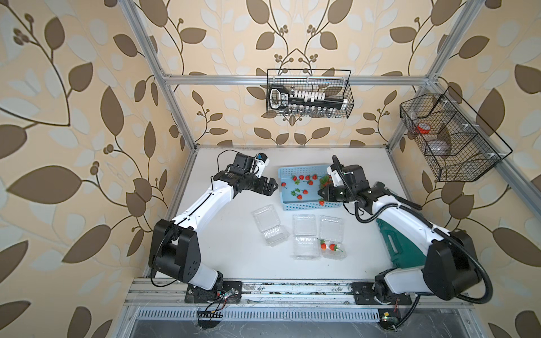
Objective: Pack strawberries into containers
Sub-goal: Place the strawberry in the packing box, then pick up the strawberry from the basket.
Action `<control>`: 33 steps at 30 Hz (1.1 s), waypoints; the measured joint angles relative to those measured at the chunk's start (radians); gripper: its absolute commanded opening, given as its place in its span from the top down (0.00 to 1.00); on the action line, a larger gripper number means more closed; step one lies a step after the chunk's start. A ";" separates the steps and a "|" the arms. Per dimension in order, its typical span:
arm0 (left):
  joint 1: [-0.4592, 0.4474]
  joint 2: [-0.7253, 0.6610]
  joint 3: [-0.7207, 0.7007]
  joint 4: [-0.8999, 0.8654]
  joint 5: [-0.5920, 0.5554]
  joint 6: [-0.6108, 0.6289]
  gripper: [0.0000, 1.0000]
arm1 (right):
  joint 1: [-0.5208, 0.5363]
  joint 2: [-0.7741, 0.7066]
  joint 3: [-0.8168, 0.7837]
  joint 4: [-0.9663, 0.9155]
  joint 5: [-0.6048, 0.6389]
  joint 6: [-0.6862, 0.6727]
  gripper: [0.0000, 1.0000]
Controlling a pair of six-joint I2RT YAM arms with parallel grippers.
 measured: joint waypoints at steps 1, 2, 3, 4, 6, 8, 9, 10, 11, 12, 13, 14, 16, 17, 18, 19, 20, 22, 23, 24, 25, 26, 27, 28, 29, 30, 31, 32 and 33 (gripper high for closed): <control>0.000 0.000 0.000 0.000 0.000 0.000 0.01 | 0.006 -0.037 -0.038 -0.015 0.011 0.003 1.00; 0.000 0.000 0.000 0.000 0.001 0.000 0.01 | 0.010 -0.068 -0.071 -0.029 0.018 0.007 1.00; 0.000 0.000 0.000 0.000 0.001 0.000 0.01 | 0.013 -0.092 -0.098 -0.045 0.025 0.011 1.00; 0.000 0.000 0.000 0.000 0.003 0.000 0.01 | 0.017 -0.113 -0.125 -0.055 0.029 0.018 1.00; 0.000 0.000 0.000 0.000 0.006 0.000 0.01 | 0.029 -0.148 -0.170 -0.079 0.037 0.030 1.00; 0.000 0.000 0.002 -0.001 0.011 0.000 0.01 | 0.060 -0.168 -0.206 -0.092 0.045 0.047 1.00; -0.001 0.000 0.002 -0.001 0.013 0.000 0.01 | 0.076 -0.173 -0.220 -0.094 0.047 0.055 1.00; -0.001 0.000 0.003 -0.001 0.016 0.000 0.01 | 0.093 -0.177 -0.237 -0.097 0.049 0.064 1.00; -0.001 0.000 0.004 -0.001 0.016 0.000 0.01 | 0.109 -0.179 -0.252 -0.097 0.053 0.073 1.00; -0.001 0.000 0.004 -0.001 0.016 0.000 0.01 | 0.123 -0.181 -0.267 -0.097 0.055 0.081 1.00; -0.001 0.000 0.004 -0.001 0.017 0.000 0.01 | 0.137 -0.182 -0.285 -0.098 0.061 0.090 1.00; -0.001 0.000 0.004 -0.001 0.017 0.000 0.01 | 0.144 -0.183 -0.297 -0.100 0.065 0.095 1.00; -0.001 0.000 0.004 -0.001 0.017 0.000 0.01 | 0.155 -0.183 -0.318 -0.110 0.082 0.103 0.99; -0.001 0.000 0.004 -0.001 0.017 0.000 0.01 | 0.158 -0.183 -0.327 -0.115 0.093 0.106 0.98; -0.001 0.000 0.004 -0.001 0.017 0.000 0.01 | 0.160 -0.183 -0.334 -0.116 0.100 0.108 0.97; -0.001 0.000 0.004 -0.001 0.017 0.001 0.01 | 0.161 -0.183 -0.340 -0.117 0.106 0.111 0.95; -0.001 0.000 0.004 -0.002 0.017 0.001 0.01 | 0.164 -0.183 -0.344 -0.118 0.111 0.114 0.91; -0.001 0.000 0.004 -0.001 0.017 0.001 0.01 | 0.169 -0.183 -0.347 -0.120 0.118 0.119 0.84; -0.003 0.000 0.004 -0.001 0.016 0.001 0.01 | 0.172 -0.183 -0.347 -0.119 0.118 0.121 0.79; -0.005 0.000 0.004 -0.001 0.016 0.001 0.01 | 0.174 -0.183 -0.347 -0.120 0.119 0.120 0.76; -0.006 0.000 0.004 -0.002 0.016 0.001 0.01 | 0.176 -0.183 -0.347 -0.122 0.120 0.121 0.74; -0.007 0.000 0.004 -0.001 0.016 0.001 0.01 | 0.177 -0.183 -0.347 -0.126 0.121 0.117 0.72; -0.007 0.000 0.004 -0.001 0.016 0.001 0.01 | 0.177 -0.185 -0.346 -0.132 0.123 0.112 0.70; -0.007 0.000 0.004 -0.001 0.016 0.001 0.01 | 0.177 -0.187 -0.343 -0.143 0.127 0.108 0.69; -0.007 0.000 0.004 -0.001 0.016 0.001 0.01 | 0.177 -0.188 -0.336 -0.156 0.135 0.103 0.69; -0.007 0.000 0.004 -0.001 0.016 0.001 0.01 | 0.175 -0.188 -0.323 -0.172 0.145 0.098 0.69; -0.007 0.000 0.004 -0.001 0.016 0.001 0.01 | 0.171 -0.188 -0.306 -0.185 0.153 0.093 0.68; -0.007 0.000 0.004 -0.001 0.016 0.002 0.01 | 0.158 -0.187 -0.278 -0.198 0.159 0.083 0.68; -0.007 0.000 0.004 -0.002 0.016 0.002 0.01 | 0.145 -0.184 -0.252 -0.206 0.164 0.075 0.68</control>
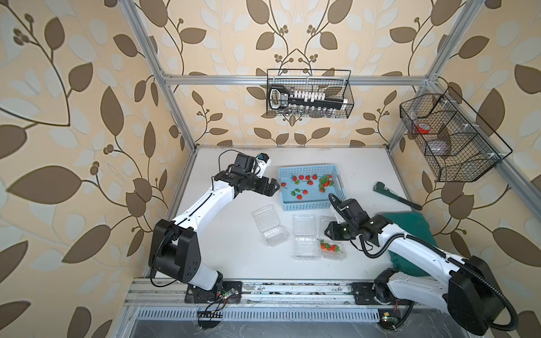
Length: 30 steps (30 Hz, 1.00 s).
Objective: Pack strawberries into containers
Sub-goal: Pick up the strawberry from the basket.
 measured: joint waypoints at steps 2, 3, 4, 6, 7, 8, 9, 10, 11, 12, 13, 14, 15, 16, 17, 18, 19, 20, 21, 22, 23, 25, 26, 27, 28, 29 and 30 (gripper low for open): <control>0.000 0.000 0.000 0.000 0.000 0.000 0.01 | -0.039 0.022 0.082 0.001 0.013 -0.024 0.67; 0.000 0.000 0.000 0.000 0.000 0.000 0.01 | -0.053 0.040 0.124 0.002 0.023 -0.035 0.67; 0.000 0.000 0.000 0.000 0.000 0.000 0.01 | -0.063 0.069 0.174 0.011 0.034 -0.051 0.67; 0.000 0.000 0.000 0.000 -0.001 0.000 0.01 | -0.068 0.139 0.270 0.019 0.052 -0.079 0.67; 0.000 0.000 0.000 0.000 -0.001 0.000 0.01 | -0.068 0.193 0.332 0.023 0.062 -0.100 0.67; 0.000 0.000 0.000 0.000 -0.001 0.001 0.01 | -0.068 0.243 0.385 0.028 0.071 -0.117 0.66; 0.000 0.000 0.000 0.000 -0.001 0.001 0.01 | -0.068 0.292 0.436 0.031 0.083 -0.135 0.66; 0.000 0.000 0.000 0.000 -0.001 0.001 0.01 | -0.068 0.349 0.492 0.035 0.095 -0.155 0.66; 0.000 0.000 0.000 0.000 -0.002 0.002 0.01 | -0.068 0.404 0.544 0.039 0.108 -0.176 0.65; 0.000 0.000 0.000 0.000 -0.002 0.003 0.01 | -0.068 0.455 0.589 0.033 0.116 -0.194 0.64; 0.000 0.000 0.000 -0.001 -0.002 0.003 0.01 | -0.068 0.523 0.651 0.022 0.127 -0.218 0.63; 0.000 0.000 0.000 -0.001 -0.003 0.003 0.01 | -0.068 0.586 0.711 0.006 0.135 -0.240 0.62; 0.000 0.000 0.000 -0.001 -0.003 0.003 0.01 | -0.069 0.646 0.768 -0.009 0.143 -0.258 0.61; 0.000 0.000 0.000 -0.001 -0.003 0.003 0.01 | -0.068 0.698 0.814 -0.016 0.149 -0.276 0.60; 0.000 0.000 0.000 -0.001 -0.004 0.004 0.01 | -0.066 0.753 0.857 -0.023 0.163 -0.299 0.60; 0.000 0.000 0.000 -0.001 -0.005 0.004 0.01 | -0.063 0.794 0.888 -0.032 0.180 -0.323 0.59; 0.000 0.000 0.000 -0.001 -0.006 0.004 0.01 | -0.060 0.830 0.911 -0.040 0.196 -0.345 0.59; 0.000 0.000 0.000 -0.001 -0.008 0.004 0.01 | -0.056 0.862 0.935 -0.055 0.213 -0.369 0.58; 0.000 0.000 0.000 -0.001 -0.010 0.004 0.01 | -0.052 0.890 0.957 -0.069 0.227 -0.390 0.58; 0.000 0.000 0.000 -0.001 -0.010 0.004 0.01 | -0.048 0.916 0.980 -0.079 0.241 -0.413 0.58; 0.000 0.000 0.000 -0.001 -0.011 0.005 0.01 | -0.044 0.939 0.999 -0.084 0.256 -0.440 0.57; 0.000 0.000 0.000 -0.001 -0.011 0.005 0.01 | -0.036 0.966 1.022 -0.091 0.283 -0.488 0.57; 0.000 0.000 0.000 -0.001 -0.011 0.005 0.01 | -0.032 0.973 1.030 -0.091 0.298 -0.512 0.57; 0.000 0.000 0.000 -0.001 -0.011 0.005 0.01 | -0.027 0.978 1.036 -0.091 0.311 -0.532 0.57; 0.000 0.000 0.000 -0.001 -0.011 0.005 0.01 | -0.022 0.985 1.045 -0.092 0.327 -0.554 0.57; 0.000 0.000 0.000 -0.001 -0.011 0.005 0.01 | -0.018 0.993 1.057 -0.094 0.342 -0.572 0.57; 0.000 0.000 0.000 -0.001 -0.011 0.005 0.01 | -0.014 1.003 1.072 -0.094 0.356 -0.589 0.57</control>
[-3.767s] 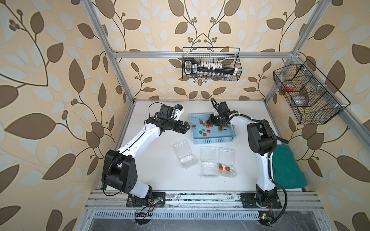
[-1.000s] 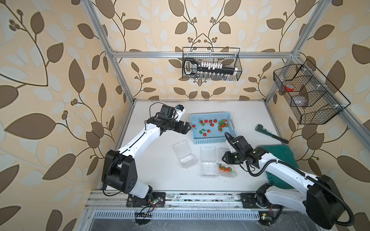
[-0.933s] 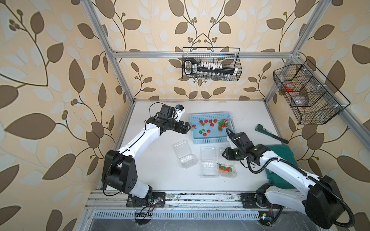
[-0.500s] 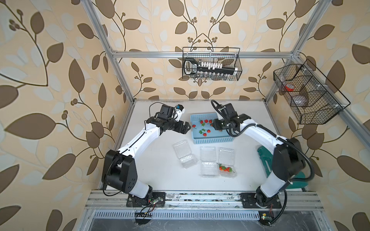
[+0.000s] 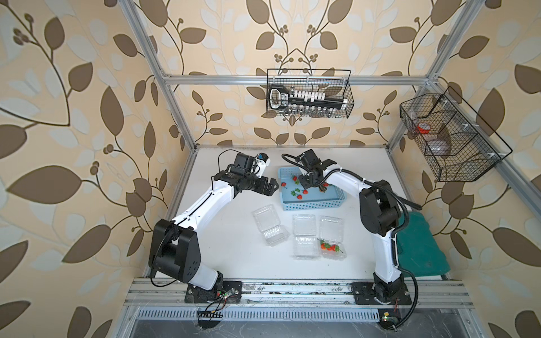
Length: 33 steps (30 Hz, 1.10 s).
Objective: Pack strawberries into containers
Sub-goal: Pick up the strawberry from the basket.
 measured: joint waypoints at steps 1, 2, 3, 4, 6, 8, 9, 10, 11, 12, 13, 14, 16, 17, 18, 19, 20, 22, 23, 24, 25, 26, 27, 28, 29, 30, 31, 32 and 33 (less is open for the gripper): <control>0.000 0.000 0.000 0.000 0.000 0.000 0.01 | 0.003 0.013 0.019 -0.002 0.015 -0.016 0.57; 0.000 0.000 0.000 0.000 0.000 0.001 0.01 | 0.006 0.028 0.040 -0.004 0.029 -0.033 0.58; 0.000 0.000 0.000 0.000 0.000 0.001 0.01 | 0.008 0.043 0.059 -0.004 0.040 -0.047 0.58; 0.000 0.000 0.000 0.000 0.000 0.001 0.01 | 0.009 0.056 0.070 -0.003 0.049 -0.057 0.58; 0.000 0.000 0.000 0.000 0.000 0.001 0.01 | 0.010 0.080 0.084 -0.008 0.066 -0.075 0.58; 0.000 0.000 0.000 0.000 -0.003 0.002 0.01 | 0.010 0.096 0.090 -0.016 0.079 -0.088 0.58; 0.000 0.000 0.000 0.000 -0.004 0.002 0.01 | 0.010 0.104 0.093 -0.021 0.082 -0.094 0.59; 0.000 0.000 0.000 0.000 -0.005 0.002 0.01 | 0.010 0.109 0.094 -0.024 0.085 -0.098 0.59; 0.000 0.000 0.000 0.000 -0.006 0.002 0.01 | 0.010 0.115 0.095 -0.026 0.088 -0.102 0.59; 0.000 0.000 0.000 0.000 -0.006 0.002 0.01 | 0.010 0.121 0.096 -0.029 0.091 -0.105 0.59; 0.000 0.000 0.000 0.000 -0.006 0.002 0.01 | 0.010 0.126 0.096 -0.030 0.094 -0.108 0.59; 0.000 0.000 0.000 0.000 -0.006 0.002 0.01 | 0.010 0.132 0.098 -0.031 0.100 -0.111 0.59; 0.000 0.000 0.000 0.000 -0.006 0.002 0.01 | 0.010 0.146 0.108 -0.032 0.119 -0.117 0.60; 0.000 0.000 0.000 0.000 -0.006 0.002 0.01 | 0.010 0.155 0.117 -0.032 0.131 -0.121 0.60; 0.000 0.000 0.000 0.000 -0.006 0.002 0.01 | 0.010 0.163 0.126 -0.032 0.140 -0.123 0.61; 0.000 0.000 0.000 0.000 -0.006 0.002 0.01 | 0.010 0.171 0.137 -0.031 0.149 -0.125 0.62; 0.000 0.000 0.000 0.000 -0.006 0.002 0.01 | 0.010 0.181 0.147 -0.031 0.158 -0.127 0.64; 0.000 0.000 0.000 0.000 -0.006 0.002 0.01 | 0.010 0.194 0.166 -0.029 0.171 -0.129 0.69; 0.000 0.000 0.000 0.000 -0.006 0.002 0.01 | 0.010 0.198 0.173 -0.028 0.176 -0.130 0.73; 0.000 0.000 0.000 0.000 -0.006 0.002 0.01 | 0.010 0.200 0.177 -0.027 0.179 -0.129 0.78; 0.000 0.000 0.000 0.000 -0.006 0.002 0.01 | 0.010 0.200 0.178 -0.027 0.182 -0.126 0.82; 0.000 0.000 0.000 0.000 -0.006 0.002 0.01 | 0.010 0.200 0.179 -0.027 0.185 -0.126 0.87; 0.000 0.000 0.000 0.000 -0.006 0.002 0.01 | 0.010 0.200 0.179 -0.025 0.187 -0.126 0.91; 0.000 0.000 0.000 0.000 -0.006 0.002 0.01 | 0.010 0.200 0.179 -0.024 0.190 -0.119 0.94; 0.000 0.000 0.000 0.000 -0.006 0.002 0.01 | 0.010 0.200 0.179 -0.022 0.193 -0.116 0.98; 0.000 0.000 0.000 0.000 -0.006 0.002 0.01 | 0.010 0.198 0.177 -0.019 0.195 -0.113 1.00; 0.000 0.000 0.000 0.000 -0.006 0.002 0.01 | 0.010 0.197 0.176 -0.015 0.197 -0.106 1.00; 0.000 0.000 0.000 0.000 -0.006 0.002 0.01 | 0.010 0.192 0.171 -0.008 0.197 -0.100 1.00; 0.000 0.000 0.000 0.000 -0.006 0.002 0.01 | 0.010 0.184 0.163 -0.004 0.196 -0.096 1.00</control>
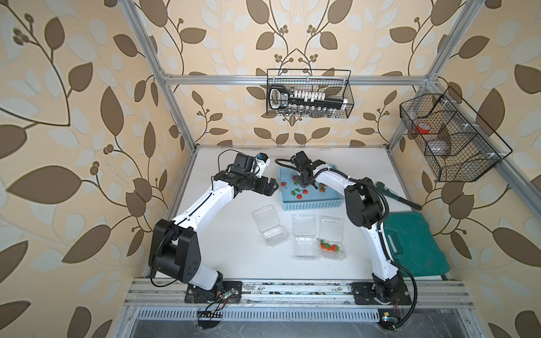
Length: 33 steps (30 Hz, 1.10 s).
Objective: Pack strawberries into containers
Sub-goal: Pick up the strawberry from the basket, then place the strawberry in the packing box.
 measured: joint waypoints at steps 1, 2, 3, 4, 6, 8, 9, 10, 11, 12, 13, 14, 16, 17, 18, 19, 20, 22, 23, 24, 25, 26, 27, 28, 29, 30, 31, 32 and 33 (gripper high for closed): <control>0.000 0.000 0.000 0.000 0.000 0.000 0.01 | 0.000 -0.010 -0.010 0.005 0.000 0.005 1.00; 0.000 0.000 0.000 0.000 0.000 0.000 0.01 | 0.000 -0.026 -0.023 0.005 -0.001 0.010 1.00; 0.000 0.000 0.000 0.000 0.000 0.000 0.01 | 0.000 -0.045 -0.035 0.006 -0.004 0.018 1.00; 0.000 0.000 0.000 0.000 0.000 0.000 0.01 | 0.000 -0.062 -0.047 0.008 -0.007 0.024 1.00; 0.000 0.000 0.000 0.000 0.000 0.000 0.01 | 0.000 -0.108 -0.071 0.009 -0.019 0.038 1.00; 0.000 0.000 0.000 0.000 0.000 0.000 0.01 | 0.000 -0.167 -0.100 0.010 -0.035 0.057 1.00; 0.000 0.000 0.000 0.000 0.000 0.000 0.01 | 0.000 -0.200 -0.116 0.013 -0.047 0.067 1.00; 0.000 0.000 0.000 0.000 0.000 0.000 0.01 | 0.000 -0.228 -0.132 0.016 -0.057 0.077 1.00; 0.000 0.000 0.000 0.000 0.000 0.000 0.01 | 0.000 -0.268 -0.160 0.021 -0.072 0.091 1.00; 0.000 0.000 0.000 0.000 0.000 0.000 0.01 | 0.001 -0.308 -0.192 0.024 -0.085 0.105 1.00; 0.000 0.000 0.000 0.000 0.000 0.000 0.01 | 0.001 -0.346 -0.226 0.029 -0.097 0.117 1.00; 0.000 0.000 0.000 0.000 0.000 0.000 0.01 | 0.003 -0.399 -0.277 0.035 -0.111 0.133 1.00; 0.000 0.000 0.000 -0.001 0.000 0.000 0.01 | 0.011 -0.497 -0.376 0.040 -0.126 0.161 1.00; 0.000 -0.001 0.000 -0.002 0.000 0.000 0.01 | 0.016 -0.550 -0.434 0.047 -0.136 0.182 1.00; 0.000 -0.002 0.000 -0.003 0.000 0.000 0.01 | 0.024 -0.610 -0.497 0.051 -0.146 0.204 1.00; 0.000 -0.003 0.000 -0.004 0.000 0.000 0.01 | 0.031 -0.663 -0.556 0.055 -0.159 0.224 1.00; 0.000 -0.005 0.000 -0.004 0.000 0.000 0.01 | 0.039 -0.727 -0.628 0.064 -0.177 0.251 1.00; 0.000 -0.006 0.000 -0.004 0.000 0.000 0.01 | 0.055 -0.847 -0.764 0.082 -0.223 0.304 1.00; 0.000 -0.006 0.000 -0.005 0.000 0.000 0.01 | 0.062 -0.909 -0.838 0.093 -0.250 0.333 1.00; 0.000 -0.006 0.000 -0.005 0.000 0.000 0.01 | 0.067 -0.956 -0.893 0.097 -0.270 0.357 1.00; 0.000 -0.006 0.000 -0.005 0.000 0.000 0.01 | 0.073 -1.004 -0.953 0.101 -0.294 0.385 1.00; 0.000 -0.006 0.000 -0.005 0.000 0.000 0.01 | 0.079 -1.044 -1.003 0.106 -0.312 0.410 1.00; 0.000 -0.006 0.000 -0.005 0.000 0.000 0.01 | 0.085 -1.075 -1.044 0.107 -0.326 0.431 1.00; 0.000 -0.006 0.000 -0.005 0.000 0.000 0.01 | 0.094 -1.105 -1.087 0.108 -0.340 0.455 1.00; 0.000 -0.006 0.000 -0.005 0.000 0.000 0.01 | 0.105 -1.132 -1.127 0.109 -0.357 0.480 1.00; 0.000 -0.006 0.000 -0.005 0.000 0.000 0.01 | 0.116 -1.149 -1.157 0.108 -0.370 0.501 1.00; 0.000 -0.006 0.000 -0.005 0.000 0.000 0.01 | 0.126 -1.159 -1.179 0.108 -0.381 0.519 1.00; 0.000 -0.006 0.000 -0.005 0.000 0.000 0.01 | 0.135 -1.164 -1.198 0.108 -0.387 0.536 1.00; 0.000 -0.006 0.000 -0.005 0.000 0.000 0.01 | 0.142 -1.165 -1.214 0.108 -0.391 0.550 1.00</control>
